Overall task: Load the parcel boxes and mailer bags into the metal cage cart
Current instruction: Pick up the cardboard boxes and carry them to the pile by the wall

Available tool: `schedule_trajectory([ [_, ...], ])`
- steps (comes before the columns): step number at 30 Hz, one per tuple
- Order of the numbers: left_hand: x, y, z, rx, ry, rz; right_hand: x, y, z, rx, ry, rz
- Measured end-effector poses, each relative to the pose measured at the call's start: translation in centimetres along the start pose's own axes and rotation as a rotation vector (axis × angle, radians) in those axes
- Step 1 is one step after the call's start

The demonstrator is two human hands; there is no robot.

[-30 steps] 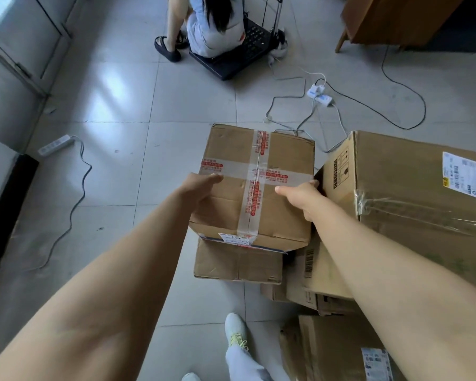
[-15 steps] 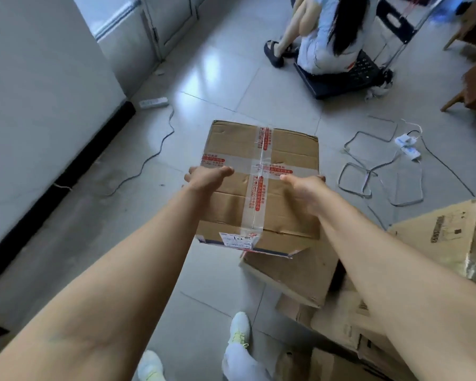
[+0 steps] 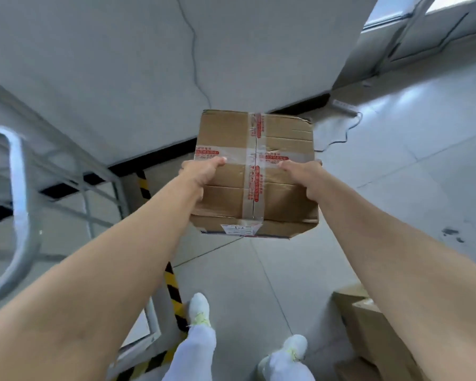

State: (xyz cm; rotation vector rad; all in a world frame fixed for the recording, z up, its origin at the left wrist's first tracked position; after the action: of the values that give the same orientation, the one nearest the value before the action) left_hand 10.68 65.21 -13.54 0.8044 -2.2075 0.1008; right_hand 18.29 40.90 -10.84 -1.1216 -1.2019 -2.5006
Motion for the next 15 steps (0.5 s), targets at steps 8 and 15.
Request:
schedule_trajectory([
  [8, -13.3, 13.4, 7.4, 0.171, 0.164, -0.209, -5.3, -19.2, 7.7, 0.084, 0.032, 0.270],
  [15, -27.2, 15.8, 16.8, 0.224, 0.229, -0.306, -16.7, -32.7, 9.7, 0.200, 0.085, 0.320],
])
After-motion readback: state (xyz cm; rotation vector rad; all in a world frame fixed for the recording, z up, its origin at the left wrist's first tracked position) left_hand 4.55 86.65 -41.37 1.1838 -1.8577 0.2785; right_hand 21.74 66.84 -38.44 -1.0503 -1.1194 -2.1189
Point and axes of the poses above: each hand's wrist, its own x-axis away from the middle knuckle, its own y-axis out of the back of the hand, z = x × y, the point moved 4 cm from there along -x, towards the middle knuckle, and after that the axes turned 14 degrees about x, right-handed, at the moved point
